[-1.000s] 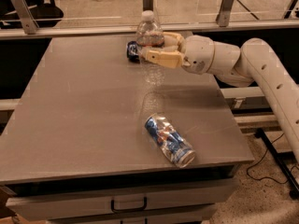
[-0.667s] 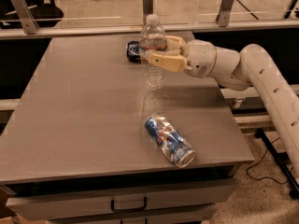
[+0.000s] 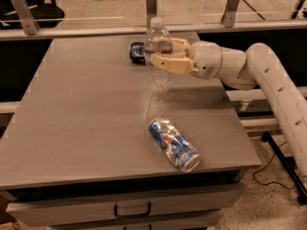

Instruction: Place water bottle upright

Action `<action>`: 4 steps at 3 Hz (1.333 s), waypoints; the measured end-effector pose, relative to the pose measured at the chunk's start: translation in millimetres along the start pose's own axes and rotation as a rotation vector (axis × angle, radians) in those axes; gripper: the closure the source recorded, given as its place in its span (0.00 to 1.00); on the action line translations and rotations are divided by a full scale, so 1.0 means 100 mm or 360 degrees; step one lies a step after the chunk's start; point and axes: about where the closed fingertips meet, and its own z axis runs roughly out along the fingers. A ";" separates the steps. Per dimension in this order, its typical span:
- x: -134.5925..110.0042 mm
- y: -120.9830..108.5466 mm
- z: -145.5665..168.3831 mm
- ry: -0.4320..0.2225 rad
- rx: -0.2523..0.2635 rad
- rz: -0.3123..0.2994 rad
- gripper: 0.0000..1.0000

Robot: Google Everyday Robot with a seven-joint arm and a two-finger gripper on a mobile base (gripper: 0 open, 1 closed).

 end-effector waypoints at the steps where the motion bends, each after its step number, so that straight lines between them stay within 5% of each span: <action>1: 0.07 -0.03 -0.01 0.0031 0.0000 0.0042 0.83; 4: 0.16 0.00 -0.09 0.0041 -0.0123 0.0062 0.12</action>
Offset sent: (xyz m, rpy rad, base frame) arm 0.0103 -0.0069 -0.0254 -0.0359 0.0519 0.0557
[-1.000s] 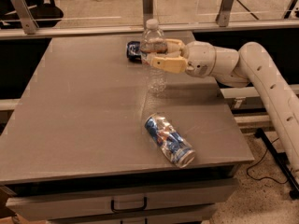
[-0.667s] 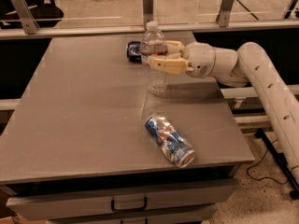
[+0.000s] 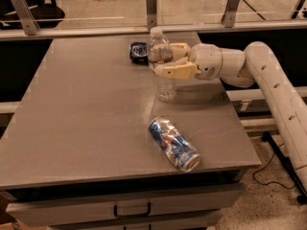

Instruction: Place water bottle upright

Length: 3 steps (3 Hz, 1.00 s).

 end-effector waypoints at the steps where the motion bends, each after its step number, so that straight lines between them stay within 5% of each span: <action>1: 0.00 0.03 -0.03 -0.0002 -0.0004 -0.0001 0.00; 3: -0.04 0.09 -0.10 0.0015 0.0022 -0.0010 0.00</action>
Offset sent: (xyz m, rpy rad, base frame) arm -0.0078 -0.0171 -0.0075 0.0054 0.0084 -0.0208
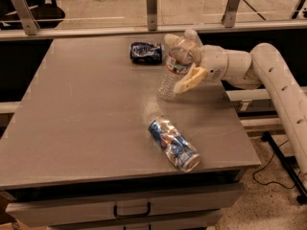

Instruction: Place water bottle upright

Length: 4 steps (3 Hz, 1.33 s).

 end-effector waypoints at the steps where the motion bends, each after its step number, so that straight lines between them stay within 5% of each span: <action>1: -0.14 0.05 -0.05 0.0040 0.0020 -0.0031 0.00; 4: -0.21 -0.04 0.22 0.0133 -0.0035 -0.0027 0.00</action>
Offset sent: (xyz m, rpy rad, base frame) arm -0.0100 -0.0012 0.0364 -0.0686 -0.0629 -0.0175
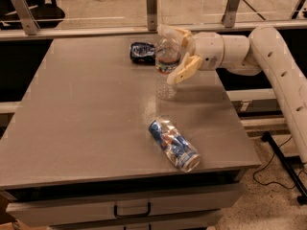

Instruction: Place water bottle upright

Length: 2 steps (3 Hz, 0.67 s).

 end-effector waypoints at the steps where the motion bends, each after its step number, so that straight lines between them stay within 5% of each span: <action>1: 0.02 -0.04 0.06 0.0022 -0.0002 0.0015 0.00; 2: 0.02 -0.04 0.06 0.0023 -0.0002 0.0016 0.00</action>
Offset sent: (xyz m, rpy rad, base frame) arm 0.0073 0.0006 -0.0034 -0.0258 0.0208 -0.0323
